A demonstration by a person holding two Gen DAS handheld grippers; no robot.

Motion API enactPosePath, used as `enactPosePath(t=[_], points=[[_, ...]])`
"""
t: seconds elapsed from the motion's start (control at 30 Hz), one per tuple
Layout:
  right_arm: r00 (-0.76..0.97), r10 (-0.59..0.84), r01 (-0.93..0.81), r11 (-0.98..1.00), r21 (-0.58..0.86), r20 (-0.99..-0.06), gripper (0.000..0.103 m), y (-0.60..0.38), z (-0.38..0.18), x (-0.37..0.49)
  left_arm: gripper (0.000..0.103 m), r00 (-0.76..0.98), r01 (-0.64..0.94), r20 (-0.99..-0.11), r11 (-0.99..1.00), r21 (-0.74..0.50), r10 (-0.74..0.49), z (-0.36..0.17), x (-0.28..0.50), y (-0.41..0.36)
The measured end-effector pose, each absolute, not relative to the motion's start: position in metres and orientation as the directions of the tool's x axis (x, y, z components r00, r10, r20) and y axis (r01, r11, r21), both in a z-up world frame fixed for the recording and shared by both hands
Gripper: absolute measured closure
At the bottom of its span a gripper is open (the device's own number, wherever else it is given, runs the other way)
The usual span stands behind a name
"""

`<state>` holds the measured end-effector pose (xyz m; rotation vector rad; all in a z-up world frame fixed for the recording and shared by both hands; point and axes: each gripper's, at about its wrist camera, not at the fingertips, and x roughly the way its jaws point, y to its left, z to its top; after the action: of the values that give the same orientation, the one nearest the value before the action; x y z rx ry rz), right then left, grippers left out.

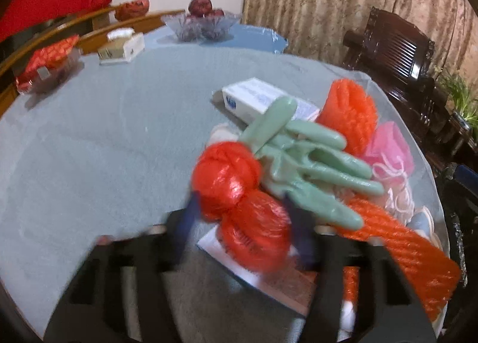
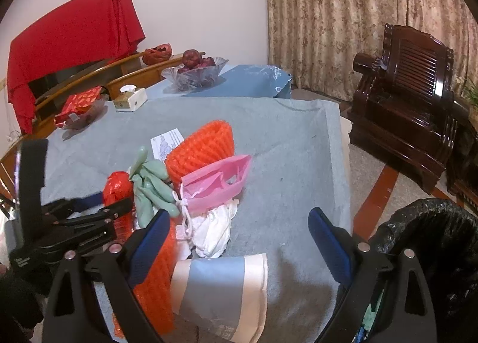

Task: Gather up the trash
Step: 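Grasp the red plastic bag with the left tool while the right tool grasps the orange mesh net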

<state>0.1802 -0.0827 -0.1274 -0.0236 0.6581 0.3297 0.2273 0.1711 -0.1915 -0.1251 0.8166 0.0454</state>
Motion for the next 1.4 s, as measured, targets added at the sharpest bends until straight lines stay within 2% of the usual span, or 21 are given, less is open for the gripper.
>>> enactPosePath(t=[0.07,0.13,0.3,0.53,0.77,0.83,0.9,0.97,1.07,1.1,1.4], points=[[0.74,0.297,-0.315,0.946,0.08,-0.604,0.011,-0.08,-0.128,0.179,0.074,0.692,-0.095,-0.722,0.989,-0.114,-0.017,-0.19,0.224,0.176],[0.739,0.301,-0.32,0.944,0.079,-0.603,0.011,-0.077,-0.126,0.178,0.08,0.704,-0.106,-0.711,0.988,-0.112,-0.005,-0.186,0.219,0.178],[0.737,0.32,-0.34,0.937,0.082,-0.595,0.011,-0.07,-0.121,0.17,0.083,0.738,-0.114,-0.674,0.989,-0.099,0.017,-0.165,0.197,0.185],[0.722,0.363,-0.385,0.918,0.094,-0.589,0.015,-0.056,-0.119,0.144,0.084,0.73,-0.098,-0.684,0.992,-0.082,0.016,-0.156,0.16,0.187],[0.677,0.372,-0.412,0.907,0.093,-0.635,0.026,-0.046,-0.135,0.124,0.084,0.712,-0.096,-0.702,0.991,-0.092,0.004,-0.159,0.132,0.186],[0.662,0.374,-0.421,0.903,0.091,-0.65,0.035,-0.044,-0.14,0.122,0.084,0.711,-0.09,-0.703,0.992,-0.094,-0.002,-0.159,0.127,0.184],[0.637,0.383,-0.437,0.894,0.095,-0.669,0.049,-0.04,-0.146,0.12,0.084,0.714,-0.084,-0.7,0.992,-0.093,-0.005,-0.157,0.121,0.179],[0.64,0.381,-0.446,0.891,0.081,-0.668,0.056,-0.037,-0.147,0.116,0.084,0.718,-0.077,-0.696,0.993,-0.093,-0.01,-0.155,0.118,0.177],[0.635,0.402,-0.472,0.878,0.081,-0.66,0.083,-0.035,-0.144,0.113,0.084,0.721,-0.07,-0.693,0.993,-0.093,-0.014,-0.151,0.115,0.175],[0.628,0.407,-0.482,0.873,0.079,-0.663,0.089,-0.034,-0.144,0.113,0.084,0.722,-0.069,-0.692,0.993,-0.094,-0.015,-0.151,0.114,0.175],[0.637,0.457,-0.506,0.855,0.11,-0.621,0.092,-0.039,-0.121,0.099,0.084,0.746,-0.058,-0.666,0.994,-0.087,-0.015,-0.134,0.107,0.169]])
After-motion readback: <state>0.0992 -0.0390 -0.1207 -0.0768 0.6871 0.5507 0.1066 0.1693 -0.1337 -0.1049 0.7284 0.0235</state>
